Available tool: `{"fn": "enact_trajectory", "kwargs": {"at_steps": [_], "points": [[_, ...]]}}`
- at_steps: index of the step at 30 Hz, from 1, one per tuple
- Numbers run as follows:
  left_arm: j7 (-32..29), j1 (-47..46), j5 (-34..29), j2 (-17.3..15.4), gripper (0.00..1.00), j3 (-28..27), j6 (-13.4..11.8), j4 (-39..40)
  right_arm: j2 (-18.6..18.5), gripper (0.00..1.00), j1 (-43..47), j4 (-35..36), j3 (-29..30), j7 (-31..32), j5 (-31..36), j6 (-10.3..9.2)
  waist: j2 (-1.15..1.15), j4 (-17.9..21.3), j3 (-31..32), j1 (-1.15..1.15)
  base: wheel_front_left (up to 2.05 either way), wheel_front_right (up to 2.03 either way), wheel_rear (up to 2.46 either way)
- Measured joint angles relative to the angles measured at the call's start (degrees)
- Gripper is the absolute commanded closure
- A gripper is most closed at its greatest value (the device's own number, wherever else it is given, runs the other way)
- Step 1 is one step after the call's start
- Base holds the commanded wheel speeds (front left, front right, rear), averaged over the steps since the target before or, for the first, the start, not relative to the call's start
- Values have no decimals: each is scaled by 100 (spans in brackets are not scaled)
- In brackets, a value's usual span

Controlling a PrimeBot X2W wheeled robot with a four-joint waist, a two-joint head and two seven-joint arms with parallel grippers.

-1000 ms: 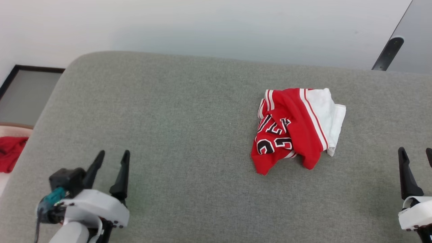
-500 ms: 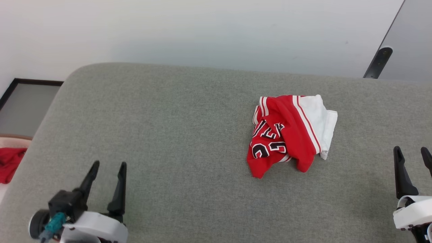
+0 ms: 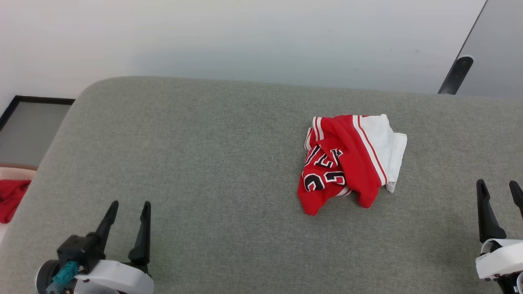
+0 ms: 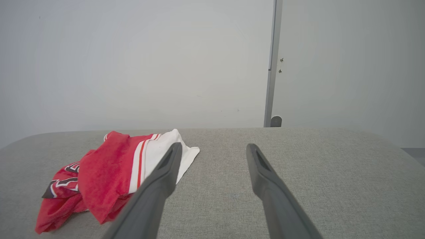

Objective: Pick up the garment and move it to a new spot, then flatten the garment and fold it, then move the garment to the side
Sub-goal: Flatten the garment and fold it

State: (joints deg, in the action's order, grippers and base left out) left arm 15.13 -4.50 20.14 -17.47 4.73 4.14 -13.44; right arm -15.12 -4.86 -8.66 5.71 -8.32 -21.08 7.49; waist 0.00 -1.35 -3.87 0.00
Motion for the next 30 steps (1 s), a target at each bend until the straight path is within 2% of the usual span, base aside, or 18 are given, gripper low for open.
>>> {"fn": "enact_trajectory", "kwargs": {"at_steps": [26,30], "points": [[0,-24,-151,238,0,-279,201,-43,10,0,-12,-9,-3,-41,-7,0,0,-20,-73,0,0,0,0],[0,-22,-143,315,0,-322,225,-25,-60,0,-57,-77,-77,178,4,0,0,-59,-98,0,0,0,0]]}}
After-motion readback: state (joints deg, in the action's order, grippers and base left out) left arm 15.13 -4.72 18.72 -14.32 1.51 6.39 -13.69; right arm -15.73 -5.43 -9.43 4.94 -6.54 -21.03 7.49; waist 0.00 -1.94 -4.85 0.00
